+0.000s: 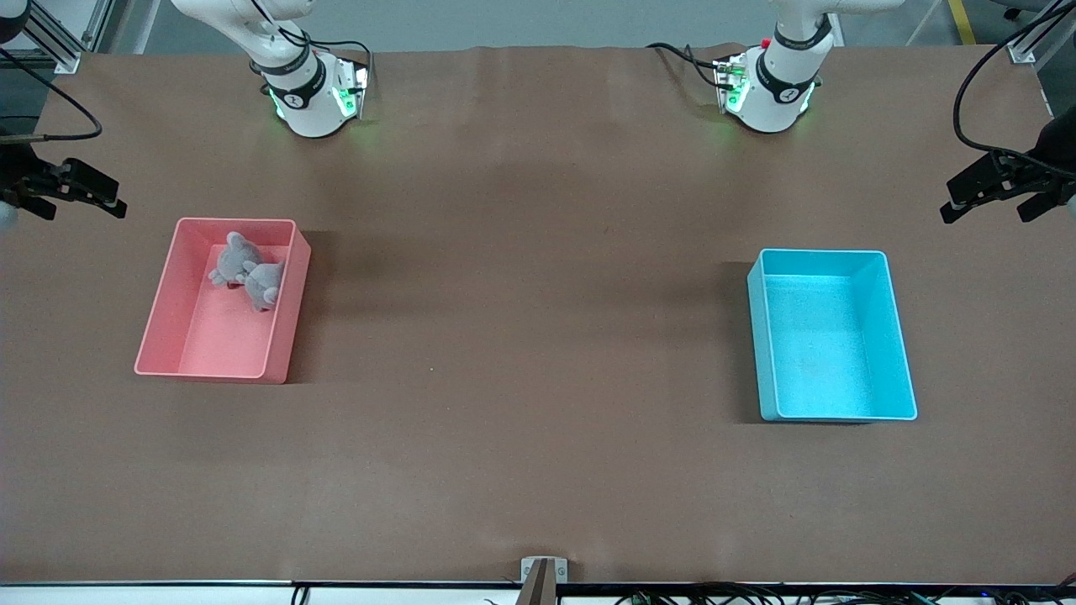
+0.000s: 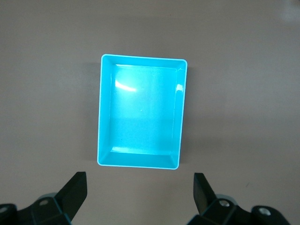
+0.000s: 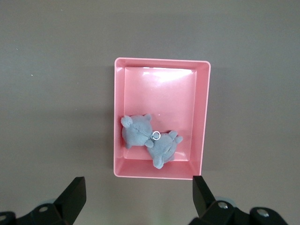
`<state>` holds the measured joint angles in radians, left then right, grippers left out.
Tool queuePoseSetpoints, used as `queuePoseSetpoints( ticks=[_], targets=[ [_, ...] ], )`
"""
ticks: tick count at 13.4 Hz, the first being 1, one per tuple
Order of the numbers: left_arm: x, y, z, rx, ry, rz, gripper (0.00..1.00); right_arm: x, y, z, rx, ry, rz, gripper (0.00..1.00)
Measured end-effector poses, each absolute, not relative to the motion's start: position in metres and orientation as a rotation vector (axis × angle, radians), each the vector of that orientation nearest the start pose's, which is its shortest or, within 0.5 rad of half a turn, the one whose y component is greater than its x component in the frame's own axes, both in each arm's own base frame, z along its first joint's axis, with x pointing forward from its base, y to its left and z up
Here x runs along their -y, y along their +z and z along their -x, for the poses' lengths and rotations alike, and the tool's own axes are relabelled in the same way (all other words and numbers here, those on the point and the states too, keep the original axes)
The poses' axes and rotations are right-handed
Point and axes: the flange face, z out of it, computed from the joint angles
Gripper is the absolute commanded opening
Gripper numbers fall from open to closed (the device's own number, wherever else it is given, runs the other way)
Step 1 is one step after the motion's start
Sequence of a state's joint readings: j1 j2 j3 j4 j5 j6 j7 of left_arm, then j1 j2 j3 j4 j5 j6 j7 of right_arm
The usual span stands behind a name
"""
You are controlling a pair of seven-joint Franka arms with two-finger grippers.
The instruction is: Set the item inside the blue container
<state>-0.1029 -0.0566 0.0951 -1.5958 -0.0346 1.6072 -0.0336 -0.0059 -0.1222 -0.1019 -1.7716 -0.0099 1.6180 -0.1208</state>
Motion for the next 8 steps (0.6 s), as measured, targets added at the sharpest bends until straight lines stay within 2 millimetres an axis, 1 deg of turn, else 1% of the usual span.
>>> queuePoseSetpoints(
  ticks=[8],
  targets=[
    [0.0062, 0.6469, -0.5408, 0.041, -0.106, 3.181, 1.0, 0.0614, 0.5993, -0.5145, 0.029, 0.042, 3.151, 1.0]
  ],
)
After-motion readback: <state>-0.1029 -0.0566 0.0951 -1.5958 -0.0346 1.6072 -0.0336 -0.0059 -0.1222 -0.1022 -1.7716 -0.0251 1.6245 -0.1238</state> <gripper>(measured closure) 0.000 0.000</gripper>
